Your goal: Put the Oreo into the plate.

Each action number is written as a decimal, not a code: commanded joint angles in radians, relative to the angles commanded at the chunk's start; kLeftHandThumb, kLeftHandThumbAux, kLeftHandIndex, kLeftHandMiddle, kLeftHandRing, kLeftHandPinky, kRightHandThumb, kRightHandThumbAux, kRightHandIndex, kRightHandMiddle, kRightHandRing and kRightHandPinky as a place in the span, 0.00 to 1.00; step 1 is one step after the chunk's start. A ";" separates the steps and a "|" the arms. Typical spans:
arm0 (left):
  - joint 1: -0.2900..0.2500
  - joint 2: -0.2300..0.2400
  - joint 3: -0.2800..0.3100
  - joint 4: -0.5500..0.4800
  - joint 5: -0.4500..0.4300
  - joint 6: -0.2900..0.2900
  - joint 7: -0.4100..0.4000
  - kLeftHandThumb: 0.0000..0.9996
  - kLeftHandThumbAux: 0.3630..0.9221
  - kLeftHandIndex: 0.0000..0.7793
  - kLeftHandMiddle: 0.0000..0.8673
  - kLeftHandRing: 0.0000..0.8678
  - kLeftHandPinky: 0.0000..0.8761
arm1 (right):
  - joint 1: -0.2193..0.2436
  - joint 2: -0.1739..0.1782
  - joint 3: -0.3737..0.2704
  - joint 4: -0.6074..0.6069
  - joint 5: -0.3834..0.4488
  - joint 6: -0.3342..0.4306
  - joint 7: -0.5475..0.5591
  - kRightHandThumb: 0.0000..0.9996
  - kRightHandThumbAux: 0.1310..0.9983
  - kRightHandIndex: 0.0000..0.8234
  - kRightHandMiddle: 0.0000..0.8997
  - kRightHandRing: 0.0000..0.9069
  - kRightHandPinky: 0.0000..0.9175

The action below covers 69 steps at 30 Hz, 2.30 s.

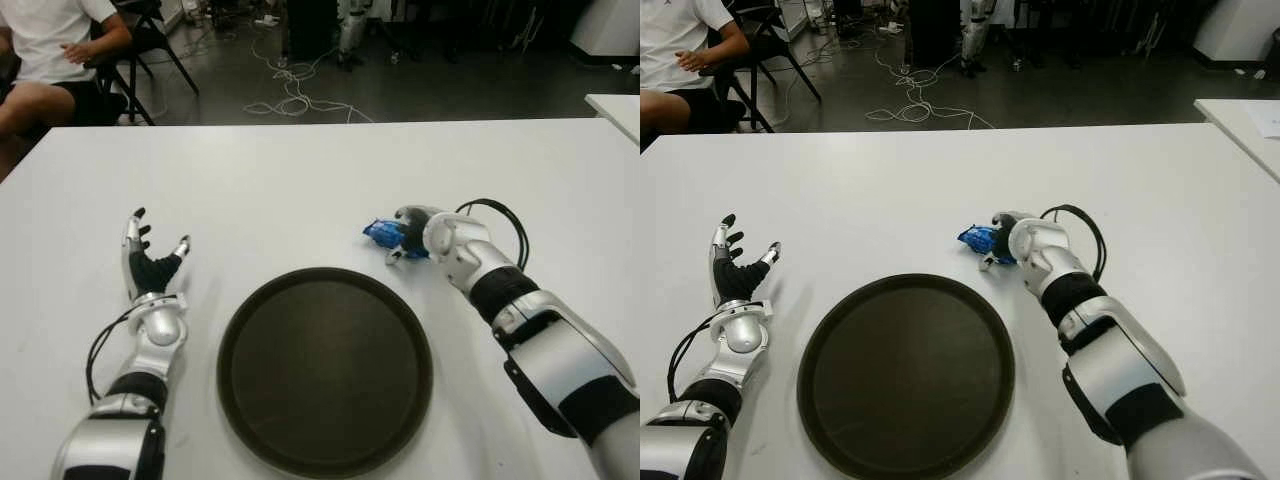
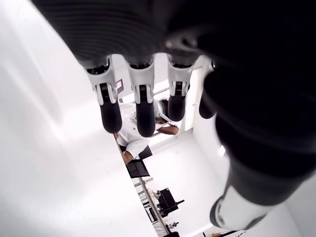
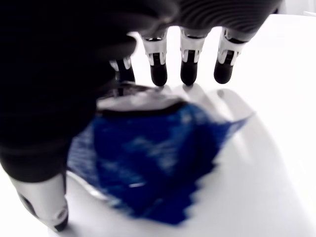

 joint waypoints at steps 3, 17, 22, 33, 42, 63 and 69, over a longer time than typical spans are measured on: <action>0.001 0.000 0.000 -0.001 0.000 0.000 -0.001 0.12 0.81 0.14 0.13 0.14 0.16 | -0.002 0.001 -0.001 0.004 0.002 -0.001 0.005 0.00 0.67 0.08 0.11 0.06 0.00; 0.004 -0.002 0.001 -0.006 0.001 -0.011 0.004 0.13 0.85 0.16 0.12 0.14 0.19 | -0.008 0.009 -0.004 0.030 0.007 0.011 0.018 0.00 0.67 0.08 0.11 0.05 0.00; 0.003 -0.001 -0.001 -0.005 0.004 -0.012 0.008 0.14 0.84 0.16 0.12 0.14 0.19 | -0.012 0.011 -0.004 0.042 0.008 0.007 0.021 0.00 0.66 0.08 0.11 0.06 0.00; 0.003 0.001 -0.004 -0.005 0.008 -0.011 0.009 0.12 0.83 0.15 0.11 0.13 0.17 | -0.010 0.014 -0.006 0.051 0.009 0.002 0.006 0.00 0.66 0.08 0.11 0.06 0.00; 0.001 0.003 -0.008 -0.002 0.014 -0.002 0.015 0.11 0.82 0.13 0.11 0.13 0.18 | -0.008 0.015 -0.012 0.044 0.018 -0.006 0.007 0.00 0.66 0.08 0.11 0.05 0.00; -0.002 0.002 -0.008 0.000 0.008 0.007 0.013 0.13 0.80 0.14 0.12 0.16 0.22 | -0.032 0.025 0.001 0.054 0.016 -0.044 0.057 0.00 0.68 0.08 0.11 0.05 0.00; -0.004 0.001 -0.007 0.002 0.007 0.007 0.013 0.14 0.83 0.15 0.13 0.17 0.24 | -0.044 0.024 -0.004 0.073 0.022 -0.069 0.076 0.00 0.69 0.08 0.10 0.05 0.00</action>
